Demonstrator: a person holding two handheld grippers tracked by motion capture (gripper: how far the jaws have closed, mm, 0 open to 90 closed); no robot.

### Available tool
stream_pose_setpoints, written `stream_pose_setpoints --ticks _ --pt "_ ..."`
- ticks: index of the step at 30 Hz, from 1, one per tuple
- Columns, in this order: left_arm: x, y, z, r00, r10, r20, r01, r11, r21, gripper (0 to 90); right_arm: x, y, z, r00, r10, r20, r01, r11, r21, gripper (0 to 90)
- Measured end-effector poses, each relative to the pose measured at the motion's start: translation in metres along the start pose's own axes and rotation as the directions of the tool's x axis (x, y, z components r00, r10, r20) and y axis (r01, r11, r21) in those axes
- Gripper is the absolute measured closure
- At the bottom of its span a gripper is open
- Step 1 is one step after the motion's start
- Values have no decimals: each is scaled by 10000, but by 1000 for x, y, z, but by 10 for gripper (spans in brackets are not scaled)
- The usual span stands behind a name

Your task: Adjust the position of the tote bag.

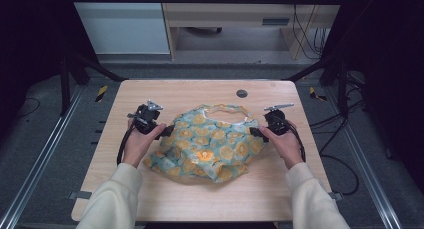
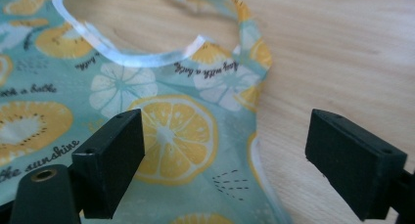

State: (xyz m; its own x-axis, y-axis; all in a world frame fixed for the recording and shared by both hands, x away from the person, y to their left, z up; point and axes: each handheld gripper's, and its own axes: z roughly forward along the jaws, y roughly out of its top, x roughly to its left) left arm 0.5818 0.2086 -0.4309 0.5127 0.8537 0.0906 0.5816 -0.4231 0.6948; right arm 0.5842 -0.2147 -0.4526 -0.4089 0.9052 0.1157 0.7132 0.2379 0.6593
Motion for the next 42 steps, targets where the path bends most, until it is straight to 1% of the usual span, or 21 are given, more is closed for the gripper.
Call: stream_pose_setpoints --ticks 2,4,5,8,9,12,13,14,15,16,17,18,21,32,33,36,37,38,39,40,42 --pt "-1 -2 0 10000 53 -5 -53 10000 -4 82 1 -3 6 9999 -105 -49 106 9996 277 139" --pt "-3 -4 1 10000 79 20 -79 10000 -17 83 4 -9 9 9997 -227 1 227 9994 273 157" --pt "-4 -5 1 9999 152 29 -152 9999 34 84 6 -12 12 9989 -464 72 461 9980 422 158" --pt "-7 -7 3 9996 265 -18 -265 9996 125 84 7 -16 15 9984 -558 120 550 9970 544 175" --pt "-7 -7 3 9996 274 -7 -274 9995 155 84 8 -17 16 9974 -673 252 659 9965 522 193" --pt "-8 -8 3 9998 184 21 -184 9997 142 88 10 -20 20 9958 -888 240 870 9938 692 238" --pt "-7 -8 2 9999 173 -4 -173 9998 114 88 11 -21 21 9946 -1008 263 987 9926 710 292" --pt "-7 -8 2 9999 173 -4 -173 9998 114 88 11 -21 21 9946 -1008 263 987 9926 710 292" --pt "-7 -8 1 9999 170 17 -170 9998 83 89 13 -22 23 9933 -1092 386 1063 9917 717 346" --pt "-7 -8 1 9999 169 9 -169 9998 90 89 13 -22 23 9933 -1092 386 1063 9917 717 346" --pt "-6 -8 0 9999 170 18 -171 9998 108 89 14 -22 23 9928 -1160 312 1132 9904 787 405" --pt "-6 -8 0 9999 164 20 -164 9998 104 89 14 -22 23 9928 -1160 312 1132 9904 787 405" --pt "-6 -9 -1 9999 158 6 -158 9998 73 89 16 -23 24 9891 -1411 425 1371 9868 868 489" --pt "0 -11 -3 10000 6 -31 -5 10000 78 93 16 -25 25 9855 -1646 409 1603 9828 914 623" --pt "0 -11 -3 10000 -27 -33 27 10000 59 97 18 -25 25 9848 -1708 309 1671 9811 977 669" --pt "0 -11 -2 9994 -227 247 227 9997 -1 101 19 -25 25 9839 -1757 316 1719 9802 984 710" --pt "0 -10 -2 9991 -287 302 288 9996 -21 119 20 -25 25 9816 -1883 321 1845 9780 974 760" --pt "-1 -9 -1 9994 -206 270 205 9998 21 119 20 -25 25 9816 -1883 321 1845 9780 974 760" --pt "-2 -7 -1 9993 -222 314 222 9998 -3 119 22 -24 25 9806 -1942 279 1907 9767 985 817" --pt "-3 -6 0 9992 -203 351 203 9998 16 119 22 -24 25 9806 -1942 279 1907 9767 985 817" --pt "-4 -2 1 9987 -209 464 209 9998 -13 119 22 -24 26 9805 -1958 161 1933 9763 970 866"
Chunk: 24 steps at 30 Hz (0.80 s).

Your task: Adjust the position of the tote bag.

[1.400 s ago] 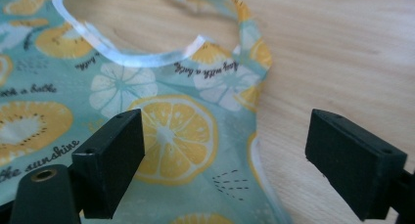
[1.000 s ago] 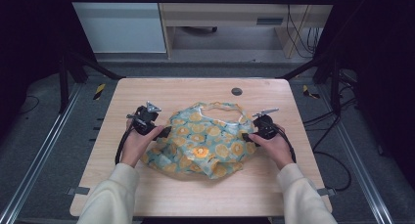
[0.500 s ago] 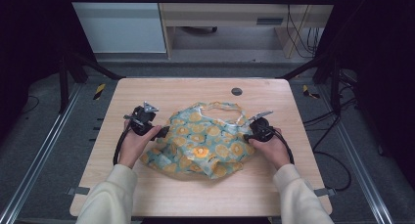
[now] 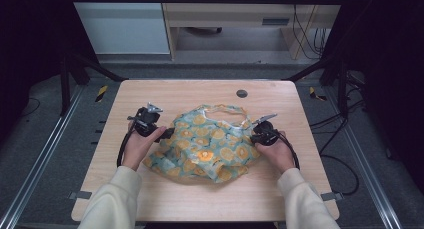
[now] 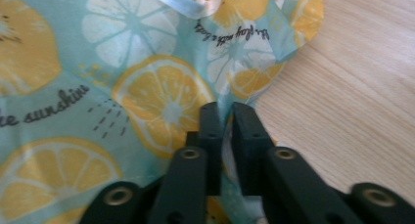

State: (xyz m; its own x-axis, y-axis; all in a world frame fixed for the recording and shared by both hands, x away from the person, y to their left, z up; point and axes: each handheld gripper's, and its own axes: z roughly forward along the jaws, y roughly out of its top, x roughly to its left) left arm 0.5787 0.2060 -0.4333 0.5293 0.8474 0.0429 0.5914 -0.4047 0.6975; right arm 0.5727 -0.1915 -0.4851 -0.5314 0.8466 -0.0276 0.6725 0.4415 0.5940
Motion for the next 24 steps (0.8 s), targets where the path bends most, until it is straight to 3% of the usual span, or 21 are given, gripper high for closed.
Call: stream_pose_setpoints --ticks 7,9,16,18,22,24 --pt "-7 7 9 9993 -110 359 97 9993 372 102 2 2 1 9999 -109 -101 110 9999 49 899" --pt "-7 3 18 9991 -161 381 128 9963 855 89 2 1 1 9999 -108 -108 108 9999 51 898" --pt "-8 -7 36 9985 -340 439 273 9890 1451 76 2 2 1 9999 -119 -83 120 9999 49 890" --pt "-11 -10 41 9985 -241 496 162 9877 1552 76 2 2 1 9999 -136 -85 136 9999 29 890" --pt "-16 -12 47 9998 110 162 -135 9858 1671 105 3 2 2 9998 -160 -101 160 9999 -15 898" --pt "-18 -13 49 9997 74 236 -111 9869 1609 131 4 2 2 9998 -184 -108 184 9998 -33 900"
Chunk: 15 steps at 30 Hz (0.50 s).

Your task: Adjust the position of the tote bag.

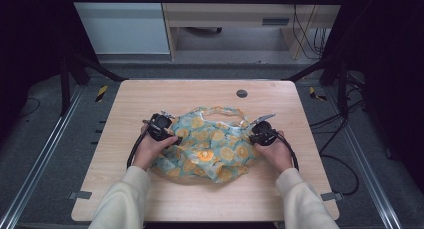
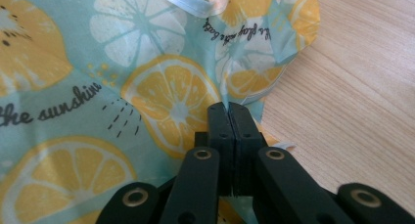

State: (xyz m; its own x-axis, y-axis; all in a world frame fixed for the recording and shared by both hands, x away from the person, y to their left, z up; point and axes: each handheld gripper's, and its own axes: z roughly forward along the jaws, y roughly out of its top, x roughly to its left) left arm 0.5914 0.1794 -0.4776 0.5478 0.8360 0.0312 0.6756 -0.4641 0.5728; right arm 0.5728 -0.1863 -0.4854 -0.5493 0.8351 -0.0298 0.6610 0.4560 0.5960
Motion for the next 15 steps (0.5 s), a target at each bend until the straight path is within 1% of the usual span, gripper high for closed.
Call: stream_pose_setpoints --ticks 1,3,6,8,9,13,15 --pt "-1 0 1 10000 37 -31 -37 10000 -37 156 0 0 0 9999 -132 13 132 9999 -17 900" --pt "-2 -1 1 10000 62 1 -62 10000 -43 163 0 0 0 9998 -203 29 203 9998 -41 900" --pt "-3 -1 3 10000 82 -54 -82 9999 -68 174 1 0 0 9997 -239 50 239 9997 -55 900" --pt "-4 -1 3 10000 64 -25 -64 10000 -68 181 1 0 -1 9998 -191 23 191 9997 -149 900" --pt "-4 -2 4 10000 88 -38 -88 9999 -57 184 1 1 -2 9998 -166 87 168 9996 -225 900" --pt "-4 -2 4 9999 106 -38 -106 9999 -67 186 1 1 -3 9998 -171 79 173 9995 -273 900" --pt "-4 -3 6 9999 132 -82 -132 9999 -51 187 0 2 -3 9996 -276 57 278 9992 -304 900"
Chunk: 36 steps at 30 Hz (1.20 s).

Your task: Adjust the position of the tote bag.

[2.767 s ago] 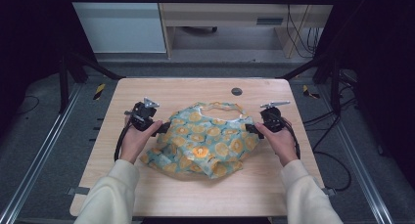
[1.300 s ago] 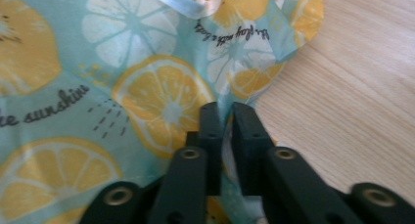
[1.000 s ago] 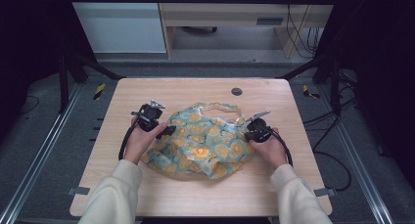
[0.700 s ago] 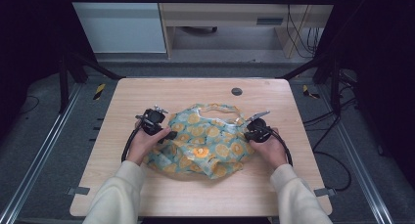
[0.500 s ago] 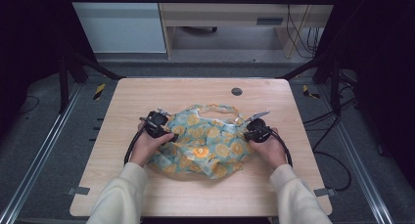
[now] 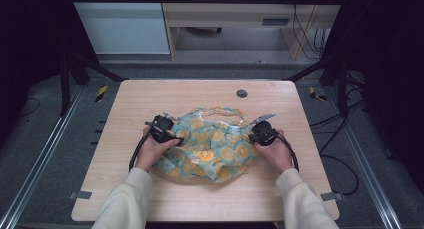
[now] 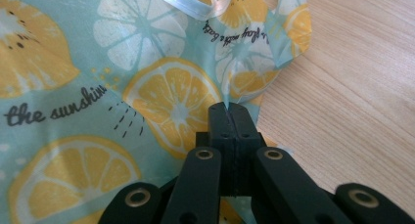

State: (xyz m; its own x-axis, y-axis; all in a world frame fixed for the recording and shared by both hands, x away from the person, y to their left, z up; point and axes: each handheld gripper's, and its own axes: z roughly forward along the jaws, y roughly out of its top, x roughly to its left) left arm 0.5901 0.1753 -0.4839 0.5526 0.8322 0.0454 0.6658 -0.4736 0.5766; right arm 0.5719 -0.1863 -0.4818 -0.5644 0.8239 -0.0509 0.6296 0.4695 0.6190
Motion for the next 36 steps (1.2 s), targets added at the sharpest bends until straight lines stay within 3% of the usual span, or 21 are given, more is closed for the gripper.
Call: stream_pose_setpoints --ticks 8,15,22,24,25,30,36 --pt "0 0 2 9996 23 296 -25 10000 62 275 0 1 -1 10000 -54 -39 54 10000 -56 900" --pt "-1 0 1 9995 79 316 -79 10000 9 340 1 1 -1 10000 -64 -75 64 10000 -65 900" --pt "-4 1 -2 9984 393 413 -393 9992 -17 561 1 2 -3 9999 -42 -125 40 9999 -168 900" --pt "-4 1 -2 9980 440 446 -438 9990 -40 665 1 3 -3 9999 -60 -152 56 9997 -233 900" --pt "-5 1 -2 9982 438 405 -435 9990 -77 665 1 3 -3 9999 -60 -152 56 9997 -233 900" --pt "-7 -1 -3 9977 537 404 -528 9984 -215 837 1 4 -6 9999 -49 -124 46 9997 -230 900" --pt "-8 0 -5 9967 787 191 -781 9965 -313 889 1 6 -10 9999 -62 -95 58 9994 -344 900"
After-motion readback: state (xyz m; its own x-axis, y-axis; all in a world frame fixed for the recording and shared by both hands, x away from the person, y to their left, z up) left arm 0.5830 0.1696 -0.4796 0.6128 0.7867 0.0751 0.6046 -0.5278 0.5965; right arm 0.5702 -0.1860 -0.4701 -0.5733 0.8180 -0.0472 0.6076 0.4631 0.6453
